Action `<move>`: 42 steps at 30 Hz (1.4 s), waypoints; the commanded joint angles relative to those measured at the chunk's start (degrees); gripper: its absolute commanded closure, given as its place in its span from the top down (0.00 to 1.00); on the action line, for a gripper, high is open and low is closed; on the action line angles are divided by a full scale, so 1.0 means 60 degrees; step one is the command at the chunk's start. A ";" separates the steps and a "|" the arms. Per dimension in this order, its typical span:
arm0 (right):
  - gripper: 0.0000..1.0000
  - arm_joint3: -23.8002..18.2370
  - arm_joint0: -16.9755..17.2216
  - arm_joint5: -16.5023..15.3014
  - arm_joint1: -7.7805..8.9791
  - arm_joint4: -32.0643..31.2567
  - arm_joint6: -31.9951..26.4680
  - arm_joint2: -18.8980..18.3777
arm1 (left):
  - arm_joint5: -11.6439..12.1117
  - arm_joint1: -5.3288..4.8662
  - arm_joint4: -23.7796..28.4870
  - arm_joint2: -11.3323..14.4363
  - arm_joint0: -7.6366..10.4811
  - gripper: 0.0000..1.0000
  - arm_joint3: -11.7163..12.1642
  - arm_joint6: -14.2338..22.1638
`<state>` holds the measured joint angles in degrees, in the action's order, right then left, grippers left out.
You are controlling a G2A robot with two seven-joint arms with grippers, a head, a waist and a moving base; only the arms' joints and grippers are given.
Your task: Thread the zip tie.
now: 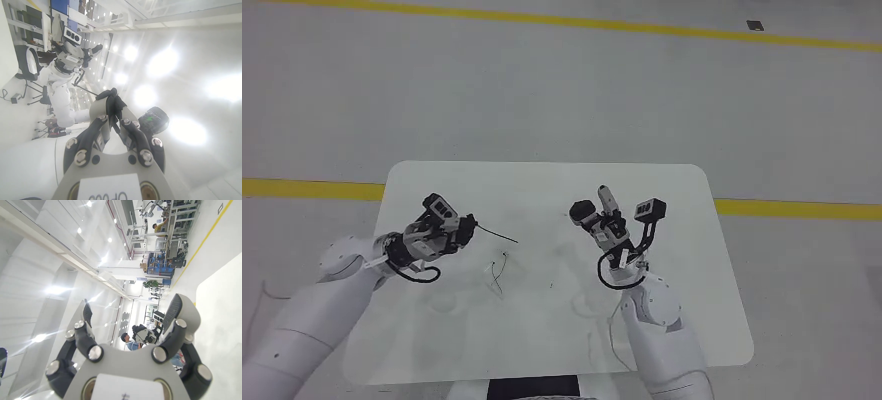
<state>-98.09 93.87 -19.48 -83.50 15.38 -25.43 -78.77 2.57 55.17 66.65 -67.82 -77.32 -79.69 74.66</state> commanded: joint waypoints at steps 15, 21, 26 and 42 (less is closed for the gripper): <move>1.00 0.0019 0.0046 0.0000 -0.0053 0.0021 -0.0058 0.0002 | -0.0528 0.0044 0.0133 0.0015 -0.0193 0.00 -0.0449 -0.1018; 1.00 0.0019 0.0046 0.0000 -0.0053 0.0021 -0.0058 0.0002 | -0.0921 0.0092 0.0378 0.0045 -0.0179 0.00 -0.0462 -0.1381; 1.00 0.0019 0.0046 0.0000 -0.0053 0.0021 -0.0058 0.0002 | -0.0888 0.0115 0.0428 -0.0020 -0.0214 0.00 -0.0532 -0.1560; 1.00 -0.0614 0.0159 0.0000 0.0019 0.0001 0.0425 -0.0549 | -0.0666 0.0129 0.0484 -0.0094 -0.0250 0.00 -0.0629 -0.1474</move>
<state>-101.60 94.72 -19.48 -83.39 15.38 -23.01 -81.85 -1.43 55.94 69.56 -68.39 -78.82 -83.47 65.82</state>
